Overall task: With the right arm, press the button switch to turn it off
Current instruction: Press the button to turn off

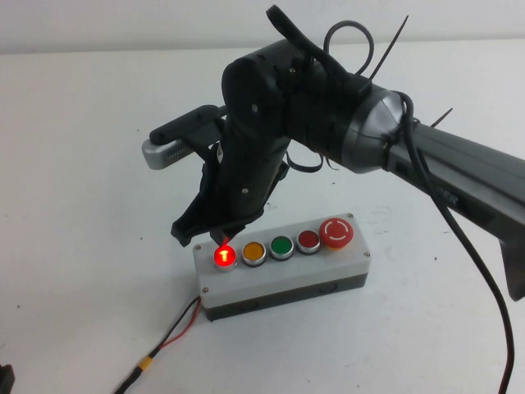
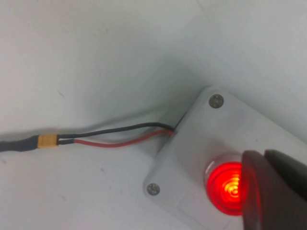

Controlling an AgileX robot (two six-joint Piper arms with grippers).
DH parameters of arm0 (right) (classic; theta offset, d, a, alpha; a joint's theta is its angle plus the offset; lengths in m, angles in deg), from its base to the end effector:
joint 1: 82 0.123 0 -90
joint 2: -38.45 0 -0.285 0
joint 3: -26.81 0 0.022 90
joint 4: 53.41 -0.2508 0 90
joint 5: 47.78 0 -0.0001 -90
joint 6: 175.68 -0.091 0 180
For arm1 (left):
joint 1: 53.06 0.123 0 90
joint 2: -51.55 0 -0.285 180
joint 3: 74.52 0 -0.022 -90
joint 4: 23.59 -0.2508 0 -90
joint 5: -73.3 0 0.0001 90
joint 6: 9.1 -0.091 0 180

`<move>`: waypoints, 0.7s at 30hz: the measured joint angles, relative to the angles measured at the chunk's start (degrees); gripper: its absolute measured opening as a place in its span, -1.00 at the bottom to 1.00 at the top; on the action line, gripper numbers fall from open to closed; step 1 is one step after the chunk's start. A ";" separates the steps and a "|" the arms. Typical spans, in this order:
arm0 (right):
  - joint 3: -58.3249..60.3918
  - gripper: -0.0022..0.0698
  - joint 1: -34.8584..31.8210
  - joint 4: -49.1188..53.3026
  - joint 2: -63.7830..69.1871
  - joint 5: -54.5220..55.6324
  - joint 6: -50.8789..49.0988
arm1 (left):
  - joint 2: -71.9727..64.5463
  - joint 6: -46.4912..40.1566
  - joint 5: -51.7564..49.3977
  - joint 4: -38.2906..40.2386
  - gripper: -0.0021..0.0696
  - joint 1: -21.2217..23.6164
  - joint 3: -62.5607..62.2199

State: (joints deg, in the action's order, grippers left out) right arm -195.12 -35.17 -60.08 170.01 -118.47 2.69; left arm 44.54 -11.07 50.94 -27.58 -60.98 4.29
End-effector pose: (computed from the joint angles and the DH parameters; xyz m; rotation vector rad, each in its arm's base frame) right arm 0.3145 0.3498 0.2747 -1.0714 2.6461 0.3551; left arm 0.0519 -0.0048 0.1696 0.2051 1.8759 -0.0020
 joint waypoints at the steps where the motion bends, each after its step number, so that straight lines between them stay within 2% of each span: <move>1: 0.00 -0.98 0.00 0.14 0.07 0.00 0.00 | 0.00 0.00 0.00 0.00 -0.95 0.00 0.00; 21: 1.21 -0.98 0.00 -0.63 0.92 0.71 0.00 | 0.00 0.00 0.00 0.00 -0.95 0.00 0.00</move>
State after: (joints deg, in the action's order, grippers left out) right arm -193.91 -35.17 -60.71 170.92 -117.77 2.69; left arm 44.54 -11.07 50.94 -27.58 -60.98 4.29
